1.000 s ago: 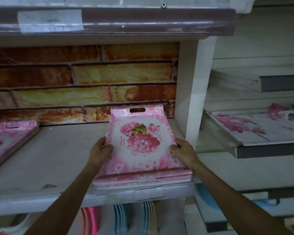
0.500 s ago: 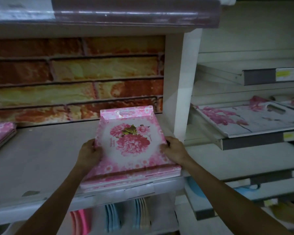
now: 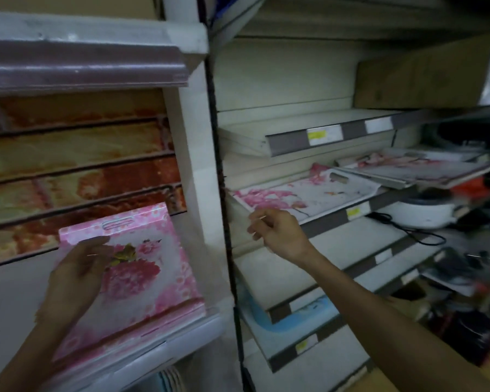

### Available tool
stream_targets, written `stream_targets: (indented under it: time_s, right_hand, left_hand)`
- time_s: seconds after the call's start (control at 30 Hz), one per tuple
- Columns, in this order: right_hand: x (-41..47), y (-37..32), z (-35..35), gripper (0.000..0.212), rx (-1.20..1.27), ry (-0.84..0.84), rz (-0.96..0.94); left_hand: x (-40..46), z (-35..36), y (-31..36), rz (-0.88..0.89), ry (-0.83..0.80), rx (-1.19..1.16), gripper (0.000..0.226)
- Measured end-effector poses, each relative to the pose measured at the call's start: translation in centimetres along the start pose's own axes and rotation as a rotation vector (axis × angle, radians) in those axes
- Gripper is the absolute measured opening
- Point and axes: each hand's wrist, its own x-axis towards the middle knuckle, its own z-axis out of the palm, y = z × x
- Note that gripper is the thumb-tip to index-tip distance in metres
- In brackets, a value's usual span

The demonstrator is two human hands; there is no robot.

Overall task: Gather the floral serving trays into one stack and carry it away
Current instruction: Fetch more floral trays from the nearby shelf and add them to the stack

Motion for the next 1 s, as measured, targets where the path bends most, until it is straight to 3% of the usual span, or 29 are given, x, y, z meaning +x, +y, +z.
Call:
stream_targets:
  time_s: [0.37,0.5,0.67,0.87,1.0]
  right_hand:
    - [-3.4,5.0,-19.7,0.015,-0.051,0.231,-0.038]
    - [-4.3,7.3,-26.3,0.015,-0.084,0.299,-0.033]
    - [-5.1,9.7,-33.9,0.017,-0.179,0.387,-0.027]
    - [-5.5,12.0,-41.4,0.015,-0.188,0.464,0.014]
    - [-4.9,13.4,-45.8,0.017,-0.194,0.526,0.043]
  left_hand:
    - [-3.7,15.6,12.8,0.227,-0.229,-0.203,0.037]
    - [-5.5,22.3,16.8,0.211,-0.309,-0.325,0.023]
    - [-8.2,30.4,22.5,0.132,-0.371,-0.514,0.023]
    - [-9.5,38.5,28.7,0.226,-0.502,-0.493,0.024]
    - [-9.0,43.9,33.1,0.393,-0.545,-0.416,0.019]
